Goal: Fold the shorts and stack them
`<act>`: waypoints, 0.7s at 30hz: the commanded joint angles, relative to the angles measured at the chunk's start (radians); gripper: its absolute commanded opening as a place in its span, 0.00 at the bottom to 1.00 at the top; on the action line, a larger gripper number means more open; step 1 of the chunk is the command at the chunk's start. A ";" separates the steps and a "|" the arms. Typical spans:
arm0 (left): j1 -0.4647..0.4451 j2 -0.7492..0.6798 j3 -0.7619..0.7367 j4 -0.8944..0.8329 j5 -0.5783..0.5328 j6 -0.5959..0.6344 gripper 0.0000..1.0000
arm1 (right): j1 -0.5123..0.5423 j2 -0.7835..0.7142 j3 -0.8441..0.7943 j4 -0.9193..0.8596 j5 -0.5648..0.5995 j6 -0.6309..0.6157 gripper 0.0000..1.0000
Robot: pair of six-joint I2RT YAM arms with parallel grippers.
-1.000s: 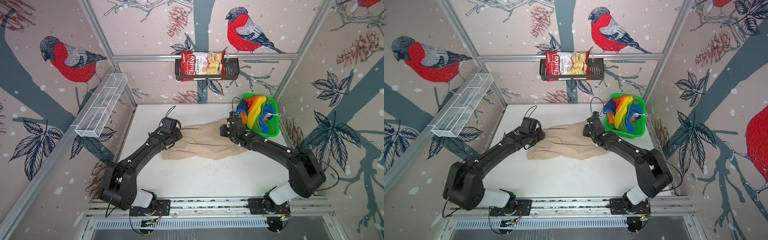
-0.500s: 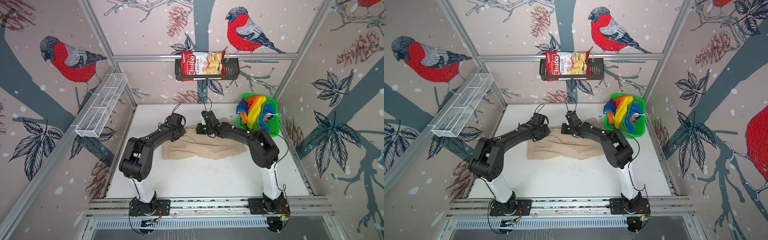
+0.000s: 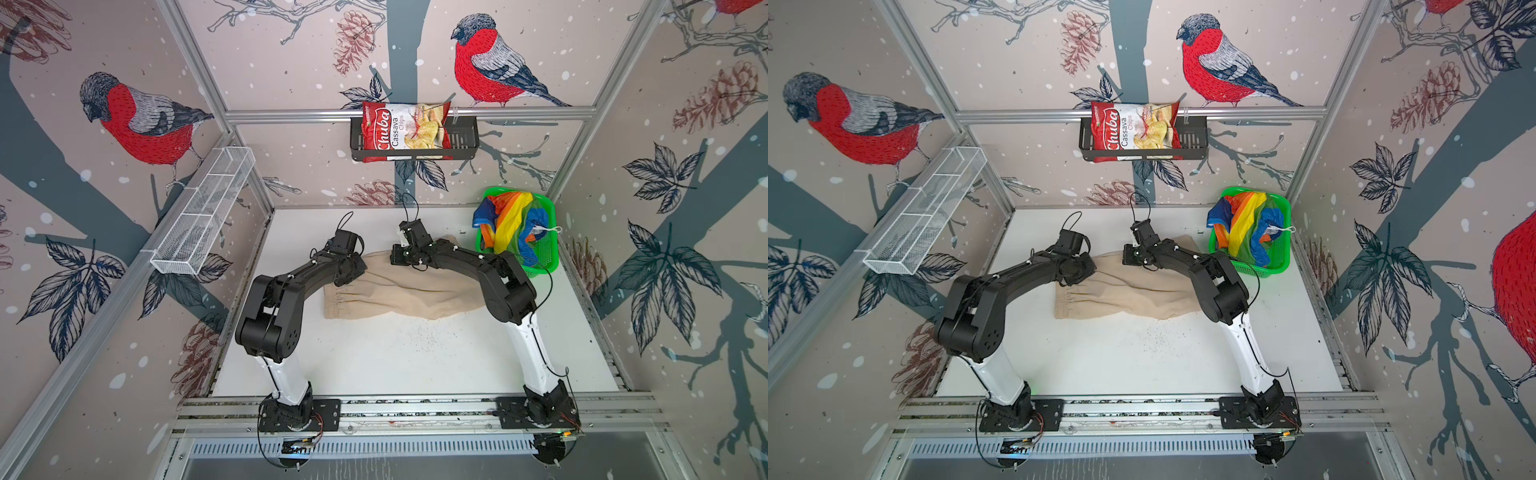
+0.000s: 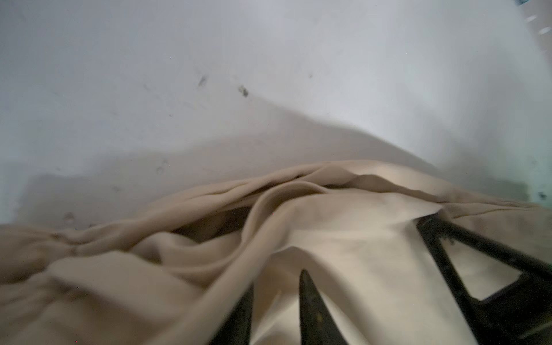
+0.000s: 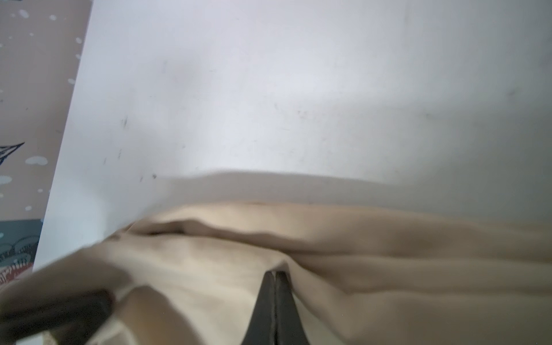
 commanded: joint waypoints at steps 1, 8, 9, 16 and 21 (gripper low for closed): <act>0.017 -0.110 -0.003 0.015 0.046 -0.009 0.48 | 0.025 -0.203 -0.094 0.068 0.134 -0.099 0.08; 0.042 -0.452 -0.095 -0.045 -0.172 -0.011 0.71 | 0.242 -0.538 -0.363 0.191 0.461 -0.305 0.37; 0.055 -0.502 -0.122 -0.056 -0.183 -0.007 0.71 | 0.292 -0.569 -0.410 0.235 0.478 -0.354 0.37; 0.216 -0.750 -0.281 -0.147 -0.170 0.036 0.79 | 0.541 -0.527 -0.518 0.362 0.600 -0.504 0.57; 0.315 -0.808 -0.380 -0.162 -0.085 0.043 0.88 | 0.586 -0.346 -0.417 0.326 0.546 -0.486 0.73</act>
